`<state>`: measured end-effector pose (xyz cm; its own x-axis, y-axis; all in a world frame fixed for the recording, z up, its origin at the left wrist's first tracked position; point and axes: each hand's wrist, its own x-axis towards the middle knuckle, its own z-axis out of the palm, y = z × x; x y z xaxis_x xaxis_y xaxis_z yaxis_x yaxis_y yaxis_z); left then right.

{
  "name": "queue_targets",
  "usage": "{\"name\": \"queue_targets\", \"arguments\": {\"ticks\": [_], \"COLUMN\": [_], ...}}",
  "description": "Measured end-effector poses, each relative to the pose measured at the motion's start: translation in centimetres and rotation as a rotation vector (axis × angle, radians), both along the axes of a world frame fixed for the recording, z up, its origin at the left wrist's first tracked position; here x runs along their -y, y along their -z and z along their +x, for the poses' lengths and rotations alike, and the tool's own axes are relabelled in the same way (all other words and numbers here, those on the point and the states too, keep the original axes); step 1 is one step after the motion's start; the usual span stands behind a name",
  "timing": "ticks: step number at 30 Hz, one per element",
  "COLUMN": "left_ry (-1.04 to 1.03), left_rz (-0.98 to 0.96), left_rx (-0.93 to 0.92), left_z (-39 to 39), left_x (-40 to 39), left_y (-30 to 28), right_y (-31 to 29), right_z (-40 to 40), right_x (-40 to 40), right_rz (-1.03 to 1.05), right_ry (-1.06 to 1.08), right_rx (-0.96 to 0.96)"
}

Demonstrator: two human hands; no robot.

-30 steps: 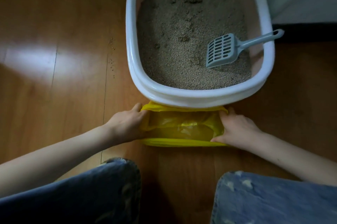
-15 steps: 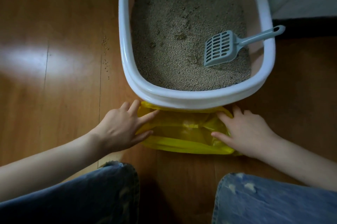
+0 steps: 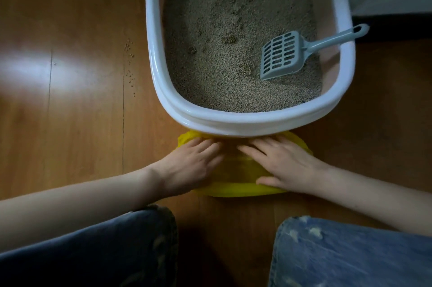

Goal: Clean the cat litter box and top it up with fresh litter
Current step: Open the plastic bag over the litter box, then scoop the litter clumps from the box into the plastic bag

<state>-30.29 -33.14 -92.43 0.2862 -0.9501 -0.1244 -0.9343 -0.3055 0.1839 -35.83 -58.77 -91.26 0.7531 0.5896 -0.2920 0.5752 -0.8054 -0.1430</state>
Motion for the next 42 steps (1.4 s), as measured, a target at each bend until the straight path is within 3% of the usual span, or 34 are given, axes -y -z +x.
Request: {"name": "queue_targets", "arguments": {"ticks": [4,8,22,26,31,36,39,42], "left_ry": [-0.002,0.02,0.163,0.192,0.334,0.359,0.254,0.0], "left_rz": [0.238,0.256,0.036,-0.021,-0.221,-0.365,-0.383,-0.339], "left_rx": [0.05,-0.009,0.034,0.009,-0.038,0.056,0.161,0.175], "left_z": [1.5,2.5,2.3,2.5,2.8,6.2,10.2,14.6], "left_x": [-0.8,-1.1,-1.5,-1.5,-1.4,-0.6,-0.1,0.0], "left_y": [1.5,2.4,2.4,2.0,-0.7,-6.3,-8.6,-9.3], "right_y": [1.5,2.6,2.3,1.2,-2.9,-10.3,-12.9,-12.6], "right_z": [0.1,0.4,0.3,0.3,1.3,7.4,13.1,18.1], "right_x": [1.3,2.6,1.8,1.0,0.4,1.6,3.4,5.6], "right_rz": [-0.058,-0.025,0.094,0.238,0.45,0.428,0.249,-0.45], "right_ry": [0.073,0.11,-0.026,-0.072,-0.147,-0.098,-0.064,0.057], "right_rx": [-0.113,-0.184,0.007,0.106,0.233,0.326,0.29,0.046]}}
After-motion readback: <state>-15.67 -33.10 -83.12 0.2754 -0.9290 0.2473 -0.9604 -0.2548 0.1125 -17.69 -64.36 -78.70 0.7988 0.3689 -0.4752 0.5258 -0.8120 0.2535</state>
